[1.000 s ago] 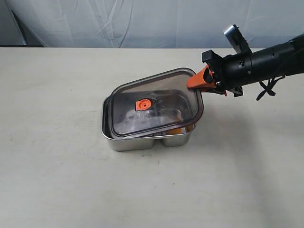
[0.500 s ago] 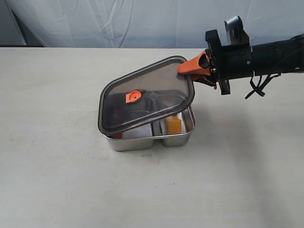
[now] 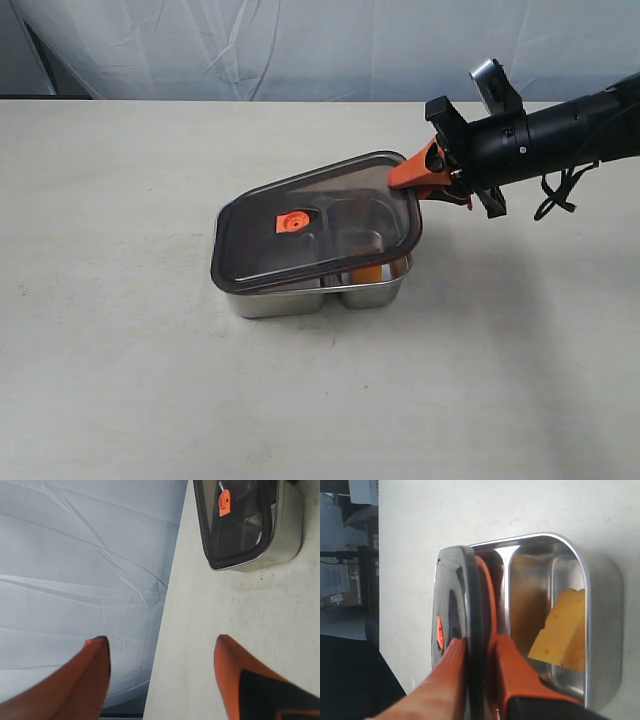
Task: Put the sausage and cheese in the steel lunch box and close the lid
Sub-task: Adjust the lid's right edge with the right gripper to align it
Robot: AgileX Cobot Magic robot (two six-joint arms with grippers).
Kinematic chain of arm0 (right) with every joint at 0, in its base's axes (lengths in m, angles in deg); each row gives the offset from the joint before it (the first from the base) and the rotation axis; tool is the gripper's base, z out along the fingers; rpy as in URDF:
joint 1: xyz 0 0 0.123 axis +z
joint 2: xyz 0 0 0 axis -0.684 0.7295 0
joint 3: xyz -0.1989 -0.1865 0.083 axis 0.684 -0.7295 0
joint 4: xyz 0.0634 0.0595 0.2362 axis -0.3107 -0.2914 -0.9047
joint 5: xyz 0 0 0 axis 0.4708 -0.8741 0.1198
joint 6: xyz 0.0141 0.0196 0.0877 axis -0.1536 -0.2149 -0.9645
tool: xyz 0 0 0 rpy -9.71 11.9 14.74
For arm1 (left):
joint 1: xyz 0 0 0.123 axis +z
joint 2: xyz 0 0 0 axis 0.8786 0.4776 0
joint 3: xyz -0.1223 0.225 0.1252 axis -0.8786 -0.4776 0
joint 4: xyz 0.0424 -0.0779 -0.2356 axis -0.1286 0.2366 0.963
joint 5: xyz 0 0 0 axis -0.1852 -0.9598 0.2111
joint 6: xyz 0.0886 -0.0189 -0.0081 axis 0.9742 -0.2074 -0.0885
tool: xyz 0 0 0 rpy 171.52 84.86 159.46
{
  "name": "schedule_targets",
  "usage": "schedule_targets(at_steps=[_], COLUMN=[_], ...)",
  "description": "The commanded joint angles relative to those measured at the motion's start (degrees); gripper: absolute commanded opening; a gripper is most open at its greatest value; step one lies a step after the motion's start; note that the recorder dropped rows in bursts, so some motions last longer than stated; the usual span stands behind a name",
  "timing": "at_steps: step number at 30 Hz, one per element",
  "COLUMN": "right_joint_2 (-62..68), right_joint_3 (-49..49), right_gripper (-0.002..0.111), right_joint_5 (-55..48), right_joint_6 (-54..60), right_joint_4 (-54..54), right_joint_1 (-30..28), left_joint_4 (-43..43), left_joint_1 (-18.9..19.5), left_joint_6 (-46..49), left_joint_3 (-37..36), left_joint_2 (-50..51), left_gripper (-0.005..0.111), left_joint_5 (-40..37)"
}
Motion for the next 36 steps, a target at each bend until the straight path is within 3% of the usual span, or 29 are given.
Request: schedule_targets(at_steps=[1,25,36], right_joint_2=[0.1,0.1,0.1], right_joint_3=[-0.1,-0.1,-0.1], right_gripper=[0.000,0.002,0.052], right_joint_5=[1.4,6.2,7.7], right_joint_6=[2.4,6.2,4.2], right_joint_4=[1.9,2.5,6.3], right_joint_1=[0.7,1.9,1.9], left_joint_4=[0.8,0.8,0.8], left_joint_1=[-0.4,-0.4,-0.4], left_joint_6=[-0.5,-0.7,-0.7], left_joint_3=[-0.4,-0.4,-0.4], left_joint_2=[-0.4,-1.6,-1.6], left_gripper=[0.059,0.059,0.059], left_joint_5=[0.9,0.8,0.8])
